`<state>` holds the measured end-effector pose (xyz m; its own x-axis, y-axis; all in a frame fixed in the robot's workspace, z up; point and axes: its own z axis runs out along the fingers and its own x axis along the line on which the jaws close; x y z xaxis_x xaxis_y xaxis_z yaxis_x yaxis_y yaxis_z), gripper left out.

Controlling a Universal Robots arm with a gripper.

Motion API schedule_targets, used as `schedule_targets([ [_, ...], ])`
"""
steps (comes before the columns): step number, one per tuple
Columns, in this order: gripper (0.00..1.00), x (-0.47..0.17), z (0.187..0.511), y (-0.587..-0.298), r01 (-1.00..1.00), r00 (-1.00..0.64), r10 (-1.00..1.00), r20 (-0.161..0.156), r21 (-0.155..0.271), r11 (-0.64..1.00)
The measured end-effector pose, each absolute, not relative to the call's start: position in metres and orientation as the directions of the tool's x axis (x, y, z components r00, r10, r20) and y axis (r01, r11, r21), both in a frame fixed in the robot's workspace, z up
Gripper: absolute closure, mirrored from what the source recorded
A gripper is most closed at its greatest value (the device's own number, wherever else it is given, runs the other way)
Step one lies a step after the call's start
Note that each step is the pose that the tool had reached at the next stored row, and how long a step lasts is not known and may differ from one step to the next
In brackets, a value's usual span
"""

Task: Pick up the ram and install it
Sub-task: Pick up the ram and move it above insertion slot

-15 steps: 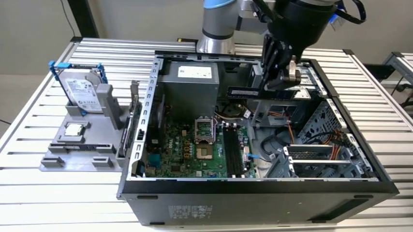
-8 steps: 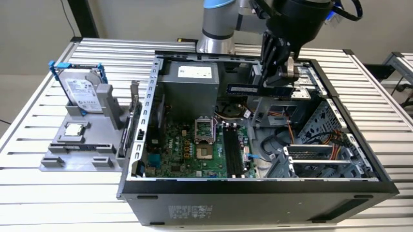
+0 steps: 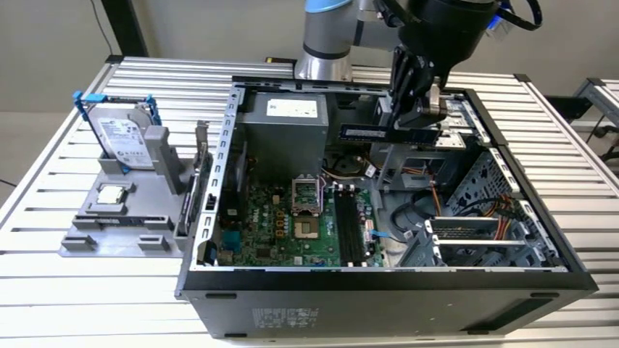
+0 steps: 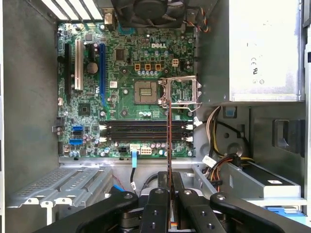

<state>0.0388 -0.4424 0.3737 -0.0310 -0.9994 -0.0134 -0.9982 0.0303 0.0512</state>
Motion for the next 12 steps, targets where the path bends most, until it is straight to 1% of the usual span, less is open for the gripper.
schedule_targets([
  [12, 1.00, 0.0387, 0.3737, -0.4421, -0.998, -0.032, -0.999, -0.013, 0.051, 0.031],
])
